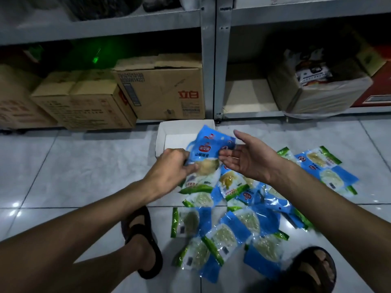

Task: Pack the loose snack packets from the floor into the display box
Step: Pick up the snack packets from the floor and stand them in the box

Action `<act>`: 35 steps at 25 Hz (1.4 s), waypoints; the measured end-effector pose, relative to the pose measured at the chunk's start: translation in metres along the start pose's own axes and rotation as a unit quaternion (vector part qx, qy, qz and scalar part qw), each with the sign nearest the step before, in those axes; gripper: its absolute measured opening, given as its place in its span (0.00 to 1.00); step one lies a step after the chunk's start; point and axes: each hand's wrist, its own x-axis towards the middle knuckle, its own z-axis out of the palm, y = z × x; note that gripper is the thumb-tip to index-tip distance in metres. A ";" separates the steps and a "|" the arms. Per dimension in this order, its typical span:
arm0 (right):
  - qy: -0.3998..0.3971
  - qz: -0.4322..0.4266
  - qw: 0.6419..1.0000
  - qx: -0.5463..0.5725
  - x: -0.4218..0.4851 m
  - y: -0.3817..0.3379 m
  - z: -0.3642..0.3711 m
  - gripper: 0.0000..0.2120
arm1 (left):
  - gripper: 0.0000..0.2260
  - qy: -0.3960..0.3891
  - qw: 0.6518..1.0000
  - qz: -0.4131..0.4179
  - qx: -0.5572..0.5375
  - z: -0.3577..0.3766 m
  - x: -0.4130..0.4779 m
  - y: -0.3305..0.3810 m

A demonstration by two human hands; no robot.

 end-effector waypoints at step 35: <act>0.155 -0.156 0.918 -0.330 0.310 -0.008 -0.003 0.21 | 0.07 0.241 0.898 -0.185 -0.317 0.047 0.169 -0.225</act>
